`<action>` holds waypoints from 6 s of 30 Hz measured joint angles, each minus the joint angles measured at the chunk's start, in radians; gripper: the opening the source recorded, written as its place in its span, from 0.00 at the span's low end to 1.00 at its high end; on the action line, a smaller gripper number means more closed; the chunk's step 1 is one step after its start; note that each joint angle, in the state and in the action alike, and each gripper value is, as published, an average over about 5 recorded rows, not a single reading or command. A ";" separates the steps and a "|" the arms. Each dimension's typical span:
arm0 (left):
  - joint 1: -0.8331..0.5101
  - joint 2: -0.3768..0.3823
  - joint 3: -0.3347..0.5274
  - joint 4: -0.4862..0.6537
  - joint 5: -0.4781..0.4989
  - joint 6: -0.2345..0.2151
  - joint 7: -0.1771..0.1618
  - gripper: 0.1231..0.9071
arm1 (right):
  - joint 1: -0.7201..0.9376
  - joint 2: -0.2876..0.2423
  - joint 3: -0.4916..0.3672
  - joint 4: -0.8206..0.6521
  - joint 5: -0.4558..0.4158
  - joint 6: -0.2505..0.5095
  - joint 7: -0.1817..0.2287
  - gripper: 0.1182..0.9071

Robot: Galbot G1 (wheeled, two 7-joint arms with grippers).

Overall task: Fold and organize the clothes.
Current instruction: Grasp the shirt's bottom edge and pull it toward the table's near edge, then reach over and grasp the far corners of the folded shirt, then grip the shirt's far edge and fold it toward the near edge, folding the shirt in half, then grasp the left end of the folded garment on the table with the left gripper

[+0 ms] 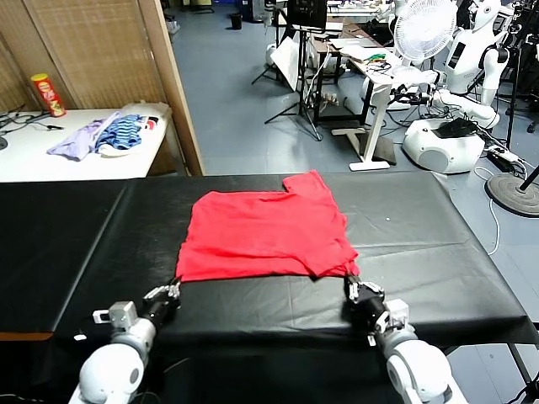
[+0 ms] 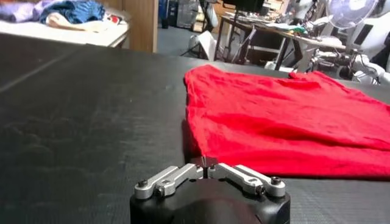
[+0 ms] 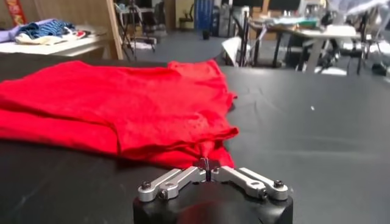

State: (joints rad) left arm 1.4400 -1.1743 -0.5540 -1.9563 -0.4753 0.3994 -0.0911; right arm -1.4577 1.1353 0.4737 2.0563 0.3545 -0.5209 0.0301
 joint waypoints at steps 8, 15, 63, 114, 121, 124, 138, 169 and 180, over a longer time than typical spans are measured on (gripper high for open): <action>0.090 0.028 -0.025 -0.079 0.064 0.021 -0.020 0.00 | -0.114 -0.014 0.031 0.088 0.003 -0.027 -0.014 0.01; 0.220 0.037 -0.059 -0.176 0.083 0.035 -0.024 0.01 | -0.179 -0.032 0.041 0.154 0.003 -0.058 -0.033 0.24; -0.733 0.111 0.286 0.473 -0.364 0.303 -0.120 0.86 | 0.995 0.179 -0.343 -0.874 0.119 -0.090 0.067 0.86; -0.495 0.186 0.151 0.180 -0.272 0.278 -0.063 0.00 | 0.561 -0.071 -0.195 -0.276 0.305 -0.116 0.055 0.01; -0.342 0.219 0.098 0.018 -0.236 0.303 -0.076 0.00 | 0.438 -0.123 -0.177 -0.136 0.292 -0.204 0.083 0.01; -0.279 0.224 0.075 -0.031 -0.216 0.305 -0.076 0.00 | 0.392 -0.126 -0.175 -0.093 0.262 -0.216 0.098 0.01; -0.063 0.200 0.001 -0.116 -0.145 0.337 -0.058 0.14 | 0.254 -0.124 -0.098 0.020 0.310 -0.216 0.099 0.46; -0.194 0.141 -0.011 0.053 -0.327 0.296 -0.069 0.41 | 0.490 0.093 -0.212 -0.351 0.111 -0.053 0.109 0.35; -0.189 0.109 0.018 0.087 -0.111 0.140 -0.049 0.01 | 0.462 0.164 -0.223 -0.390 -0.015 0.084 0.182 0.01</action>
State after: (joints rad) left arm 1.2505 -1.0653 -0.5357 -1.8690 -0.5860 0.5392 -0.1402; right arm -0.9962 1.2991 0.2503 1.6664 0.3394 -0.4367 0.2123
